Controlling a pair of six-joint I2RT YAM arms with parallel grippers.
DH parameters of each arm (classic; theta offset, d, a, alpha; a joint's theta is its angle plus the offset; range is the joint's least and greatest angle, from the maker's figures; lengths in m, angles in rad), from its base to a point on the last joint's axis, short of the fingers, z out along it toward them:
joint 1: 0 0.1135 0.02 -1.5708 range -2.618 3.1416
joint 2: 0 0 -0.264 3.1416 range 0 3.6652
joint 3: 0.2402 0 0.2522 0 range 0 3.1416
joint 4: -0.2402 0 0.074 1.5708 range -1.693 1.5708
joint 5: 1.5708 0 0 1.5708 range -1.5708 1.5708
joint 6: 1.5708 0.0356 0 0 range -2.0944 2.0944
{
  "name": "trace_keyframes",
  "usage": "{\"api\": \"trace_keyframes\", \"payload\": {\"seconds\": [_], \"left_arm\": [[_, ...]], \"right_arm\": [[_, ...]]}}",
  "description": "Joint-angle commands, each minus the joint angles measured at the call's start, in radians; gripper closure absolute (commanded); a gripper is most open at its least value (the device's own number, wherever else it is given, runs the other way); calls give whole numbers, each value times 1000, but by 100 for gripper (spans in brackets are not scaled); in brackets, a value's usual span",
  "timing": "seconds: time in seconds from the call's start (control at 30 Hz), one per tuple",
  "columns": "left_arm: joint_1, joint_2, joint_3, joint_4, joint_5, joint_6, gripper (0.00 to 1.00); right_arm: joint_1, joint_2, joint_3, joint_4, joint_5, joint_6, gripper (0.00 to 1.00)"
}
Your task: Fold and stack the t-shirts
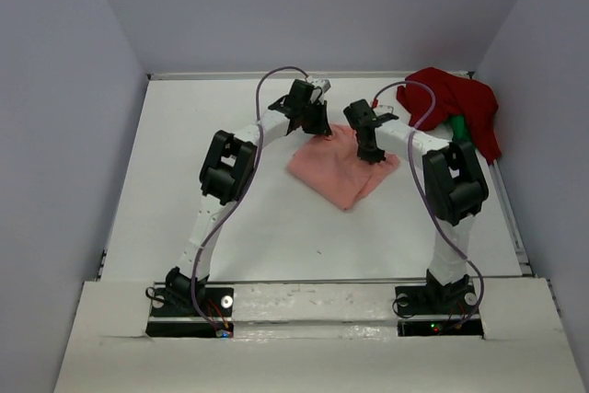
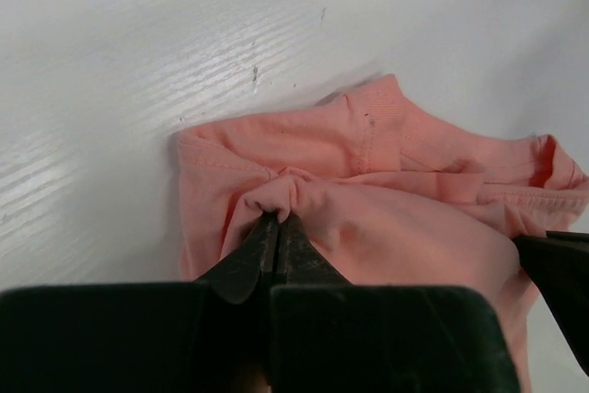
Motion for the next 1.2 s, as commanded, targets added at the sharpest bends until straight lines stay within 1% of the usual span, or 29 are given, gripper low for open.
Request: {"api": "trace_keyframes", "payload": {"seconds": [0.0, 0.03, 0.07, 0.13, 0.17, 0.23, 0.27, 0.3, 0.4, 0.47, 0.5, 0.53, 0.57, 0.63, 0.7, 0.73, 0.77, 0.8, 0.83, 0.9, 0.93, 0.97, 1.0, 1.03, 1.07, 1.13, 1.17], "left_arm": [[0, -137, -44, -40, -54, 24, 89], [0, -148, -58, -38, -58, 32, 61], [2, -158, -67, -34, -67, 32, 45], [2, -195, -90, -23, -101, 24, 24], [2, -220, -96, -14, -112, 21, 21], [0, -246, -124, -1, -118, 22, 12], [2, -266, -127, -3, -153, 25, 11], [2, -275, -127, -16, -175, 24, 10], [2, -329, -145, -36, -231, 21, 8], [0, -368, -191, -35, -259, 16, 8], [-3, -413, -229, -38, -294, 10, 7], [-3, -439, -230, -38, -314, 7, 7], [-9, -464, -275, -38, -339, 1, 7], [-12, -551, -343, -47, -449, -34, 7], [-14, -632, -378, -70, -548, -69, 7], [-14, -658, -404, -104, -581, -98, 7], [-14, -683, -418, -119, -609, -111, 7], [-12, -726, -427, -150, -659, -123, 7], [-14, -767, -450, -164, -684, -139, 8], [-12, -809, -481, -172, -693, -143, 11], [-12, -829, -515, -172, -699, -149, 14], [-12, -846, -530, -173, -712, -160, 17], [-14, -873, -541, -181, -718, -180, 22], [-14, -887, -567, -179, -715, -182, 30], [-12, -898, -581, -175, -715, -183, 33], [-12, -915, -596, -175, -716, -183, 42], [-14, -915, -601, -181, -716, -182, 53]], "right_arm": [[-5, -79, -50, 3, 11, 27, 80], [-5, -85, -58, 2, 8, 26, 76], [-5, -101, -64, 0, 12, 29, 74], [-5, -122, -94, 14, 8, 27, 65], [-5, -142, -107, 14, 20, 27, 58], [-5, -159, -114, 19, 22, 17, 53], [-5, -176, -119, 17, 29, 7, 51], [-5, -185, -119, 17, 29, 0, 47], [-5, -227, -125, 13, 37, -23, 43], [6, -247, -125, 5, 52, -40, 41], [6, -262, -118, -4, 54, -49, 40], [17, -268, -115, -15, 57, -51, 39], [17, -277, -113, -19, 54, -65, 39], [47, -296, -110, -15, 1, -95, 41], [70, -306, -116, 11, -33, -118, 48], [79, -300, -114, 16, -55, -123, 58], [80, -296, -113, 23, -122, -138, 65], [80, -287, -110, 36, -150, -138, 93], [80, -271, -111, 57, -205, -148, 100], [80, -253, -107, 79, -259, -157, 100], [80, -242, -102, 88, -276, -155, 100], [80, -231, -98, 102, -346, -160, 100], [80, -196, -85, 117, -381, -172, 100], [80, -179, -58, 126, -409, -172, 100], [80, -162, -43, 137, -469, -189, 100], [90, -104, 16, 131, -483, -188, 100], [99, -89, 33, 129, -484, -192, 100]]}}
